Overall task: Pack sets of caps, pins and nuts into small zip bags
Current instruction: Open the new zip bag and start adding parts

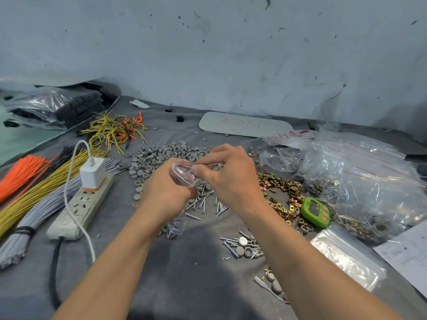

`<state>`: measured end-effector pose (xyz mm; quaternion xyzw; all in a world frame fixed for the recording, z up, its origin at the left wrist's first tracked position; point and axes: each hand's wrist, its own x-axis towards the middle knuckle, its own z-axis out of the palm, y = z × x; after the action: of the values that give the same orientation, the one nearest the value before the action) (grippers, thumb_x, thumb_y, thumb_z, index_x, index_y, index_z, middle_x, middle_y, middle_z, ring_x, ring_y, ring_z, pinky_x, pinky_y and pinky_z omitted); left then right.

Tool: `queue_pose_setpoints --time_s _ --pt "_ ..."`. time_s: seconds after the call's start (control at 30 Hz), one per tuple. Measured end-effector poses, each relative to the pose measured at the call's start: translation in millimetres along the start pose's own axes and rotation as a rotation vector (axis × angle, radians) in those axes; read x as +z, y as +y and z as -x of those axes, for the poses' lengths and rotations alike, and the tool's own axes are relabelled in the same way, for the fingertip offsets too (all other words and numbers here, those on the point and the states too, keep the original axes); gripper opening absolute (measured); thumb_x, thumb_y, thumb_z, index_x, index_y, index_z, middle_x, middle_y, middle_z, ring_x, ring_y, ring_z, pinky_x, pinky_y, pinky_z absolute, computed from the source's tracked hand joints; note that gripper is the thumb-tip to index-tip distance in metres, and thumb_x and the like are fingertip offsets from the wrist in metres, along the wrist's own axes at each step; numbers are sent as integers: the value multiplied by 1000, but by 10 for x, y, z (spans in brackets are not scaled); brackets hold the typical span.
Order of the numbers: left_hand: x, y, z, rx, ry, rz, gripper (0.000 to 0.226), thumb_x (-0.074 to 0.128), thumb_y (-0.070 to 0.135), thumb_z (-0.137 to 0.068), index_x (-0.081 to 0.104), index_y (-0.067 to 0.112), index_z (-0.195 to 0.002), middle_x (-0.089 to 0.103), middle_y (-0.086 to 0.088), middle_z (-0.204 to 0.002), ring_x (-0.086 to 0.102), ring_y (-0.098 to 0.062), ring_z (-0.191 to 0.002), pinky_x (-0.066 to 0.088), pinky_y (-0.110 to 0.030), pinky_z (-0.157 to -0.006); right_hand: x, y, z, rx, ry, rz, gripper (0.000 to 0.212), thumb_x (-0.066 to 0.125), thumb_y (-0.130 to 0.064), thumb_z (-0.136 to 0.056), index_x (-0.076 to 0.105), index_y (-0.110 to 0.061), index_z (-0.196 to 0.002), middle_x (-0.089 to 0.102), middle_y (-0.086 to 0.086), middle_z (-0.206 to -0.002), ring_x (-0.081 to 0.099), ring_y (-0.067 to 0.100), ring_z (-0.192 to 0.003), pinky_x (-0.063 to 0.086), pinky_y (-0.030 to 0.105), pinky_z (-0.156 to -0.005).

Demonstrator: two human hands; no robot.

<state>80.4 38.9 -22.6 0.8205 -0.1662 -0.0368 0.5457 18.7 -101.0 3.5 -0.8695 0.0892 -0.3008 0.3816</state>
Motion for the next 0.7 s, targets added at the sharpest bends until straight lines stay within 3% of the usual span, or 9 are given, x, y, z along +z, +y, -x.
queue_pose_setpoints --time_s 0.07,0.1,0.2,0.3,0.4,0.43,0.5,0.6,0.7 --pt "-3 3 14 7 -8 18 48 83 15 -59 67 39 -97 75 10 -83 73 -18 -82 60 -45 -76 69 -35 45 -37 -79 83 8 81 -33 -86 84 -35 -94 63 -19 -105 46 10 -107 37 32 -102" --pt "-6 3 20 13 -5 32 48 84 16 -59 67 41 -96 75 11 -83 73 -17 -81 61 -46 -76 94 -33 49 -51 -89 91 10 78 -32 -88 84 -34 -96 62 -19 -106 44 10 -107 36 32 -103" --pt "-38 -3 9 22 89 85 45 83 18 -60 68 42 -95 76 12 -82 73 -16 -81 60 -47 -80 97 23 25 -33 54 -4 11 74 -31 -92 83 -34 -97 58 -29 -98 48 4 -107 34 17 -93" --pt "-127 -33 -43 0 190 187 39 84 4 -68 71 29 -95 78 10 -85 75 -14 -84 60 -41 -84 104 142 -15 63 169 -30 10 75 -26 -91 82 -33 -91 62 -32 -89 60 4 -97 46 26 -93" --pt "-205 -48 -77 -20 232 297 42 80 -7 -71 72 24 -98 79 5 -89 76 -18 -90 60 -38 -85 248 243 16 157 -19 30 15 74 -18 -93 83 -30 -96 73 -23 -90 69 1 -79 56 19 -78" --pt "-226 -47 -83 -17 250 313 43 80 -8 -72 72 25 -98 79 3 -91 76 -19 -91 60 -39 -86 328 272 38 167 -91 71 16 74 -19 -94 83 -30 -99 75 -14 -95 72 9 -88 56 19 -81" --pt "-267 -42 -82 -5 282 319 44 78 -7 -72 71 27 -99 79 2 -90 76 -21 -90 60 -43 -84 486 306 80 152 -180 151 17 73 -22 -94 82 -32 -104 75 -4 -106 65 21 -111 52 35 -100" --pt "-304 -48 -73 16 296 268 42 78 2 -70 70 30 -100 78 5 -88 75 -19 -86 62 -51 -84 646 331 138 69 -256 256 21 69 -24 -94 80 -31 -111 73 -2 -110 54 24 -117 42 39 -106" --pt "-308 -28 -30 29 273 164 44 73 23 -60 68 38 -101 76 11 -90 73 -13 -86 61 -48 -83 722 368 194 44 -367 398 25 61 -26 -99 78 -30 -116 70 -1 -122 51 26 -121 37 43 -109"
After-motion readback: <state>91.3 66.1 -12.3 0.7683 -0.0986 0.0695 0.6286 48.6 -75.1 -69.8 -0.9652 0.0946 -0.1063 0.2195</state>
